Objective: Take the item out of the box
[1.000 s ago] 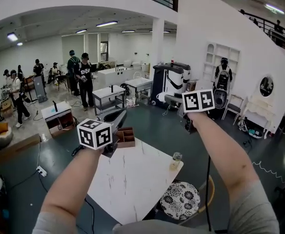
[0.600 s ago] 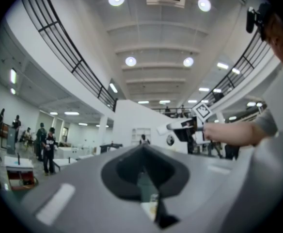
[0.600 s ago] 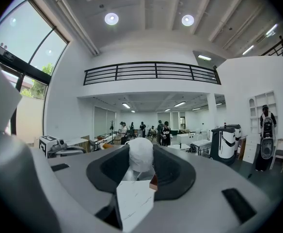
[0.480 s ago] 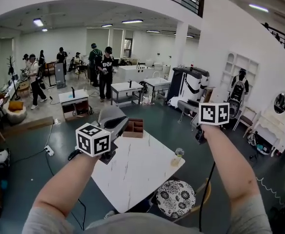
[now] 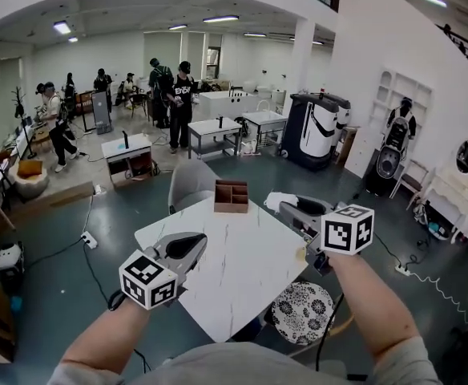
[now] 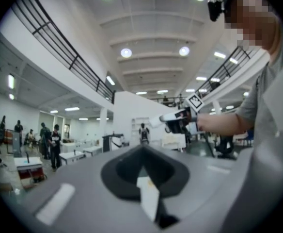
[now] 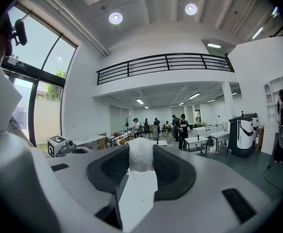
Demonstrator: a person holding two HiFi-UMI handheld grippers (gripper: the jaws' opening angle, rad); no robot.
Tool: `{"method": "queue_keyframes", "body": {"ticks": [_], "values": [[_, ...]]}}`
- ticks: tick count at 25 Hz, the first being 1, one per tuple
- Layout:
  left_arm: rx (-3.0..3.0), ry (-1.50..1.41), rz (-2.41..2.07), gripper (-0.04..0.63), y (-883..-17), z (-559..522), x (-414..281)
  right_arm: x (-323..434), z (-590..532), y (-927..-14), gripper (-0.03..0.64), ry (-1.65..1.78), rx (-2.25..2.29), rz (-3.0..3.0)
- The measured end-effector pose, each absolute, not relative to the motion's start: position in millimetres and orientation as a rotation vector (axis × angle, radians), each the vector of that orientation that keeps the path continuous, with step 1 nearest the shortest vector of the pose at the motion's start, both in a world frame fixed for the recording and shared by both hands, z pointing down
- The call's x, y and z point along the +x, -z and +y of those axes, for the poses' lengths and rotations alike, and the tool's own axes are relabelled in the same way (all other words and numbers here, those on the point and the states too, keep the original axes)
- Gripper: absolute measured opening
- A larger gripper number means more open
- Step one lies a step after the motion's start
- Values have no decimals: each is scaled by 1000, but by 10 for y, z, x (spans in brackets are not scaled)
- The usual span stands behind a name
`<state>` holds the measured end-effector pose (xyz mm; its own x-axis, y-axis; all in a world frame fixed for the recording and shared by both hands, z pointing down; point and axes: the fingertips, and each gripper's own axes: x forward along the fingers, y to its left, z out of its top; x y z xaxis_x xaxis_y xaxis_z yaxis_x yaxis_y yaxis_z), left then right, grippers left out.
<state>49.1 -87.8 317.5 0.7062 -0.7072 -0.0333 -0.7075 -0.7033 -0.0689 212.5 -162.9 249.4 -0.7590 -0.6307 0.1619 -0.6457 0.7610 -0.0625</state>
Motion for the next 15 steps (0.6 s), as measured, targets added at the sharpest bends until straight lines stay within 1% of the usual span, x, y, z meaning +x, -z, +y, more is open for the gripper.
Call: {"method": "queue_keyframes", "body": {"ticks": [5,12,15], "values": [[-2904,37,1110,-3,-3661,-762,39,1653,-1428,-3223,144,-181,1031,-2795],[-3008,126,1023,-3,-4331,-690,-498,1147,-1215,-4367,144,-589,1095,-2793],[-3070,155,1047,-3,-4602,-717,-575,997,-1117,-4703,144,-694,1067,-2766]]}}
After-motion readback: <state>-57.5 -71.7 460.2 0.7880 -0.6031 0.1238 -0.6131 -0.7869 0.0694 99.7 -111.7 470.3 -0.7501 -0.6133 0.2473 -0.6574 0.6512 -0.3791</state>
